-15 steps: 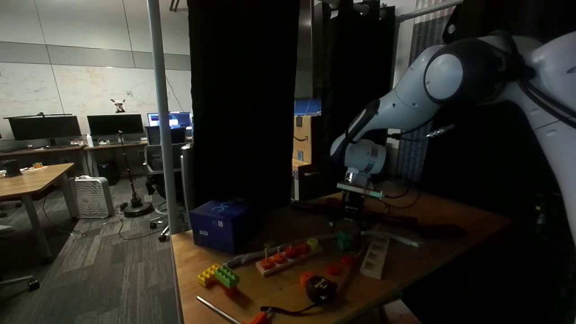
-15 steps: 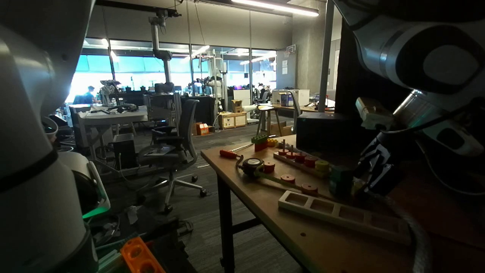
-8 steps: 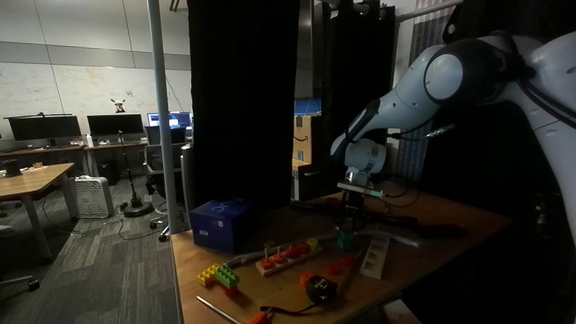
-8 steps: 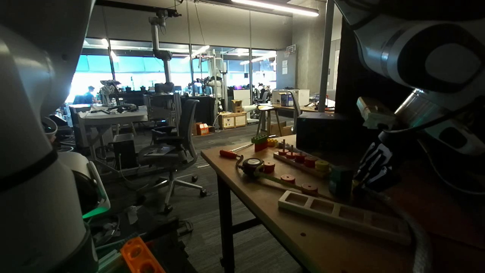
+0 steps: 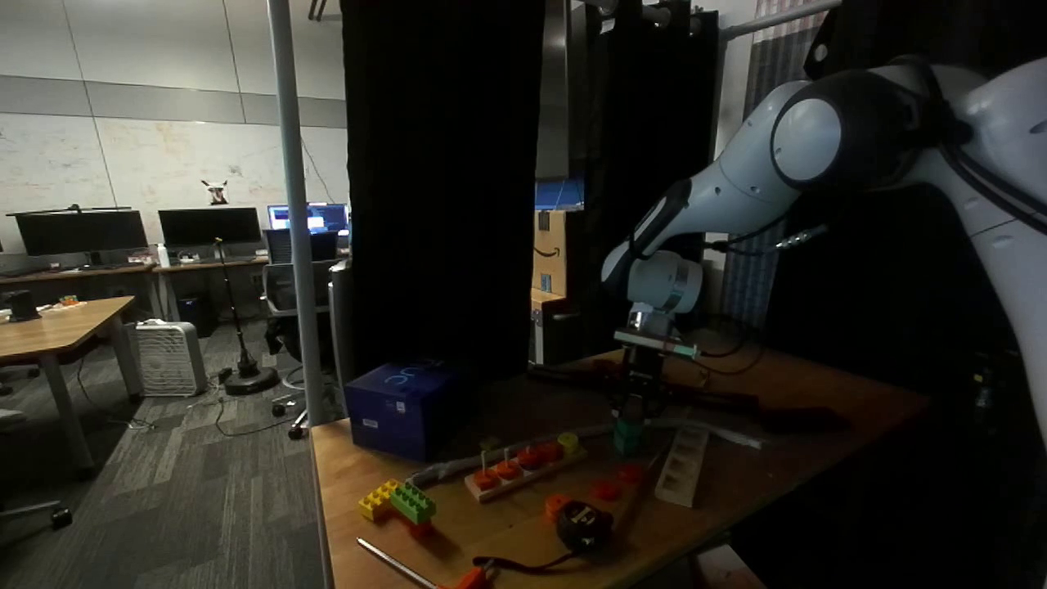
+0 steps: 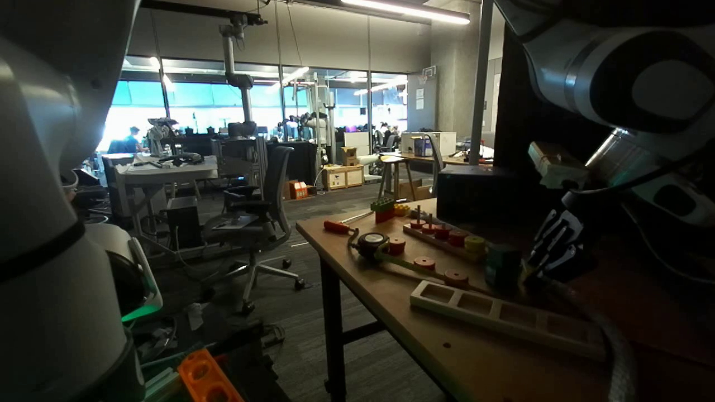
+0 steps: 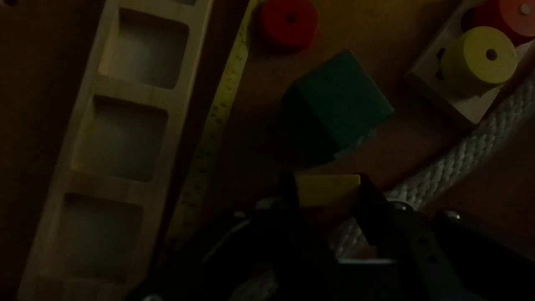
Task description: Stack two green square blocks and the yellow square block together respectively
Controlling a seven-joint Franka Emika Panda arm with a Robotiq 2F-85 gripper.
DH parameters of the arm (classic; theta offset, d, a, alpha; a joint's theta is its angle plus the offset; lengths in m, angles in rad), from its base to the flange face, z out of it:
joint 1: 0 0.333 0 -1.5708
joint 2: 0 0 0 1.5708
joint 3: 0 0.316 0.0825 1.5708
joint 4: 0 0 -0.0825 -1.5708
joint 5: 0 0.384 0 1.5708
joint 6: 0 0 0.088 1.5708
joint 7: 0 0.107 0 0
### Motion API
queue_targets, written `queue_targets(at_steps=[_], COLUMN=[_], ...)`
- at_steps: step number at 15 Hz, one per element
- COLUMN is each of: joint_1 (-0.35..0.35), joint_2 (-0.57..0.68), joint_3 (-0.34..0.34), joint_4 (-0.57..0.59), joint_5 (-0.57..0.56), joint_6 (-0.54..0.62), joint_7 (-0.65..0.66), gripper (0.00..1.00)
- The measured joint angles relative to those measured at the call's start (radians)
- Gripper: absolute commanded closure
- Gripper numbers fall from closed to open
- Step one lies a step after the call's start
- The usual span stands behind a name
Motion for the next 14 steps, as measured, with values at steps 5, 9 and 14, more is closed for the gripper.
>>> queue_targets(at_steps=[5,9,14], joint_1=[0.0,0.0,0.013], joint_2=[-0.003,-0.01,-0.035], joint_3=[-0.007,-0.008,-0.008], joint_4=[0.014,0.024,0.024], joint_5=[-0.044,-0.071,-0.105], joint_6=[0.0,0.0,0.0], joint_7=[0.0,0.001,0.003], gripper=[0.84,0.84,0.85])
